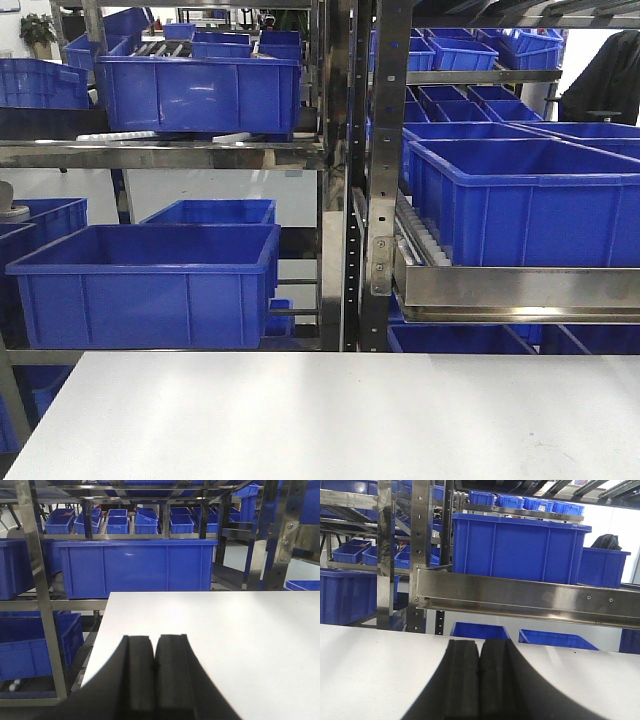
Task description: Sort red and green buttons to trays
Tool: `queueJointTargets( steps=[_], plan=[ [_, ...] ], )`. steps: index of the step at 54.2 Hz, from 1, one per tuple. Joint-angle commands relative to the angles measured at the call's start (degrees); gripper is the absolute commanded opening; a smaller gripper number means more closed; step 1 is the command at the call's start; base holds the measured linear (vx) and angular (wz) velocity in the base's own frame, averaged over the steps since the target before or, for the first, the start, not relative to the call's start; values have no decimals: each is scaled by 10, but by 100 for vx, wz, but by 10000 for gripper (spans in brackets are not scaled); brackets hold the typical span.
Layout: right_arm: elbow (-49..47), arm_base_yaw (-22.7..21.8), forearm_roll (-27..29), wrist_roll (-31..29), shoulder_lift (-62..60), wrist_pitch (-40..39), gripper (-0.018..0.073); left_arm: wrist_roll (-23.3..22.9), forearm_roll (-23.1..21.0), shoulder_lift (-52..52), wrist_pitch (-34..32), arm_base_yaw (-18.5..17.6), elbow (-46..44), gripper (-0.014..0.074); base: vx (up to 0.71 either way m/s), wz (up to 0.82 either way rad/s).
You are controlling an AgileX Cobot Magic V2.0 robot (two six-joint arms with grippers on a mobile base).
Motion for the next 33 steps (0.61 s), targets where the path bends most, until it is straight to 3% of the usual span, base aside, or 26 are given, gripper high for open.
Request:
queueJointTargets(
  steps=[1, 26, 33],
  plan=[
    [8, 2, -4, -1, -7, -46, -9, -4, -4, -9, -49, 1, -14, -6, 0, 0],
    [8, 2, -4, -1, -7, -46, -9, -2, -2, -9, -49, 1, -14, -6, 0, 0],
    [8, 2, -4, -1, -7, -46, -9, -6, -4, -9, -96, 1, -18, -6, 0, 0]
  ],
)
